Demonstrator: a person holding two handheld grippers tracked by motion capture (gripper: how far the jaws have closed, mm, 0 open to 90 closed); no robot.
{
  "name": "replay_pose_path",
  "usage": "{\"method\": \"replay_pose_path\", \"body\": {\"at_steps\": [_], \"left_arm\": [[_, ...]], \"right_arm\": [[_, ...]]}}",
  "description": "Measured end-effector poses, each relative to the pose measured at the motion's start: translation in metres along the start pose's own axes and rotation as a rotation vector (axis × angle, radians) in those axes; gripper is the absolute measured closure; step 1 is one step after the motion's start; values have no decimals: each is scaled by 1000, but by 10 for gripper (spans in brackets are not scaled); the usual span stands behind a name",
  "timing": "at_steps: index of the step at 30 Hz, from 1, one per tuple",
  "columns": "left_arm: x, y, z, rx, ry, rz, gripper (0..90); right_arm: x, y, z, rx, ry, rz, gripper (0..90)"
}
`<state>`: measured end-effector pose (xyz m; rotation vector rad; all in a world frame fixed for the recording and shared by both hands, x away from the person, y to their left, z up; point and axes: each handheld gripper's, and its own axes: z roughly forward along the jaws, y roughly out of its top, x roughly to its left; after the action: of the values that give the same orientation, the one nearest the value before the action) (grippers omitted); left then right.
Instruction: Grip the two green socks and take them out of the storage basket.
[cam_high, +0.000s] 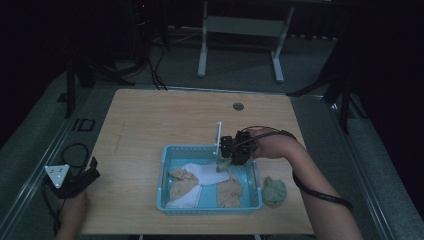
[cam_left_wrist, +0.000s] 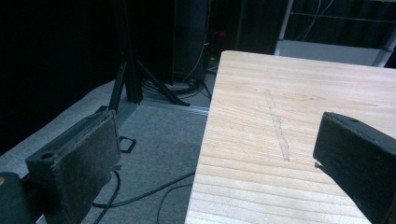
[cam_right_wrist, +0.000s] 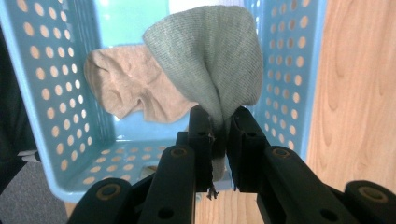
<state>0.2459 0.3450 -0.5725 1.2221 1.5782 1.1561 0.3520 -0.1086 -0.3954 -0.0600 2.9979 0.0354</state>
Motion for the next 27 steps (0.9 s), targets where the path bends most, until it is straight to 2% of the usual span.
{"method": "replay_pose_path", "body": {"at_steps": [6,15,20,27], "left_arm": [[0,0,0,1,1,0,7],[0,0,0,2,1,1,7],[0,0,0,3,0,-1,7],[0,0,0,4,0,2,7]], "right_arm": [[0,-3,-14,-38,-13,5,804],[-6,-17,-19,-31,-53,52,803],[-8,-32,-18,-21,-52,84,802],[-12,-64,-16,-17,-46,141,802]]}}
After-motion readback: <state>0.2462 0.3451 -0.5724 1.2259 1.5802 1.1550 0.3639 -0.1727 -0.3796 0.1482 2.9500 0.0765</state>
